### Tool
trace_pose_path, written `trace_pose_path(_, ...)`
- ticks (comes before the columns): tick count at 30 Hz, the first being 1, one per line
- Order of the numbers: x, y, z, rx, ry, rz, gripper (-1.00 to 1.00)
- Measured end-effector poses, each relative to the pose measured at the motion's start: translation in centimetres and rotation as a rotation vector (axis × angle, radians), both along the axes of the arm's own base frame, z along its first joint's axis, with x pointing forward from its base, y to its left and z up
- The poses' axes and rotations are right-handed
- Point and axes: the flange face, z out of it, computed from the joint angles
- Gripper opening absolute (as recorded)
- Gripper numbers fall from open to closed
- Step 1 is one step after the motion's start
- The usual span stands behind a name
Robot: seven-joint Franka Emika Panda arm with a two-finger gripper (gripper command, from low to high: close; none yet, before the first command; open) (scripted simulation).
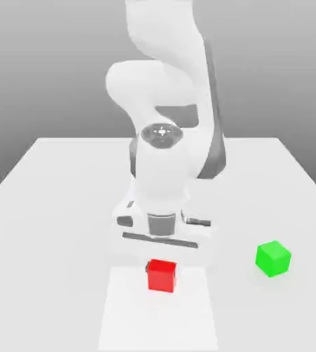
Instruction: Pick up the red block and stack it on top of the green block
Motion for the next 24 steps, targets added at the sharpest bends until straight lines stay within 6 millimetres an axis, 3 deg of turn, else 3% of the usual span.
trace_pose_path(3, -0.1, 0.0, 2.6, -0.001, 0.000, 0.001, -1.00)
trace_pose_path(9, -1.1, 12.3, 5.3, 0.003, -0.002, 0.128, -1.00)
trace_pose_path(13, -5.0, 21.7, 6.7, 0.002, -0.001, 0.228, -1.00)
trace_pose_path(14, -5.7, 23.1, 6.6, 0.001, -0.001, 0.243, -1.00)
trace_pose_path(16, -6.3, 24.1, 5.3, -0.002, -0.002, 0.254, -1.00)
trace_pose_path(20, -6.4, 24.4, 1.7, -0.002, -0.003, 0.256, -1.00)
trace_pose_path(21, -6.5, 24.4, 0.9, -0.001, -0.002, 0.257, 1.00)
trace_pose_path(24, -6.5, 24.4, 0.9, -0.001, -0.002, 0.257, 1.00)
